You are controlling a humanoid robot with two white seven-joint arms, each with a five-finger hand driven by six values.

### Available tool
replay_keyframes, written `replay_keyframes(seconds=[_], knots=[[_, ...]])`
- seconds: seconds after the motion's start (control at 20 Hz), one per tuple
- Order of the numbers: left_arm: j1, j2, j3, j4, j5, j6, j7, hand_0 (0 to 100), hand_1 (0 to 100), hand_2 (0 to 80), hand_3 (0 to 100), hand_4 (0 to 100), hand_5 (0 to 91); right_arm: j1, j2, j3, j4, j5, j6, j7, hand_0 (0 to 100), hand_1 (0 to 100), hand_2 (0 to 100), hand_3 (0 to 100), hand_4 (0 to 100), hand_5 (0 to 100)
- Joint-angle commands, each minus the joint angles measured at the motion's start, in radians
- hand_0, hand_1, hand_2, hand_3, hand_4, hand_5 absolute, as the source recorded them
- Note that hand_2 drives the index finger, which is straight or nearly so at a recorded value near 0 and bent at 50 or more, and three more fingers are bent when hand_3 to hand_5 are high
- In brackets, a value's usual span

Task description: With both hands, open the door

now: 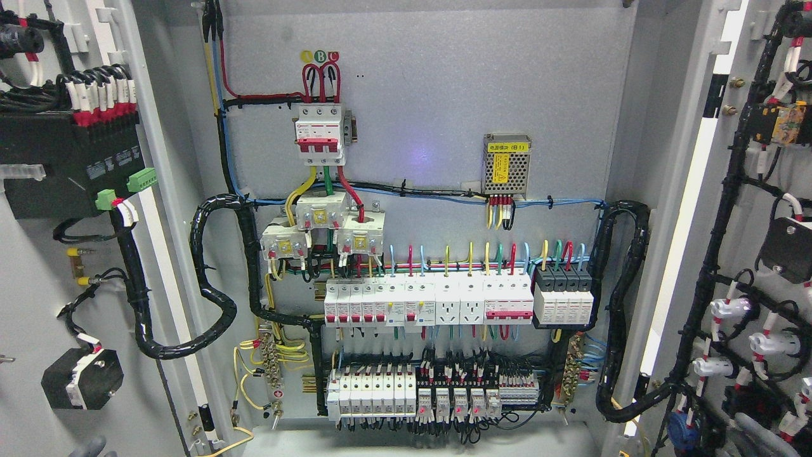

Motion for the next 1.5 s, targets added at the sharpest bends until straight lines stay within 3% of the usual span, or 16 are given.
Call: replay_keyframes(seconds=[0.0, 0.25, 0.95, 1.45], knots=[[0.006, 0.023, 0.094, 0.008, 0.055, 0.009, 0.001, 0, 0, 0.0, 0, 0, 0.0, -0.002, -0.009, -0.014, 0.011, -0.038, 0.0, 0.003, 19, 0, 0, 0, 0, 0], [0.006, 0.059, 0.154, 0.016, 0.115, 0.01, 0.001, 0, 0, 0.0, 0, 0, 0.0, 0.003, -0.011, -0.026, 0.017, -0.041, 0.0, 0.003, 19, 0, 0, 0, 0, 0], [0.006, 0.096, 0.185, 0.094, 0.16, 0.01, 0.001, 0, 0, 0.0, 0, 0, 0.0, 0.018, -0.002, -0.06, 0.026, -0.049, -0.005, 0.006, 19, 0, 0, 0, 0, 0], [0.006, 0.135, 0.228, 0.156, 0.253, 0.014, -0.001, 0, 0, 0.0, 0, 0, 0.0, 0.019, 0.0, -0.061, 0.028, -0.049, -0.01, 0.006, 19, 0, 0, 0, 0, 0]])
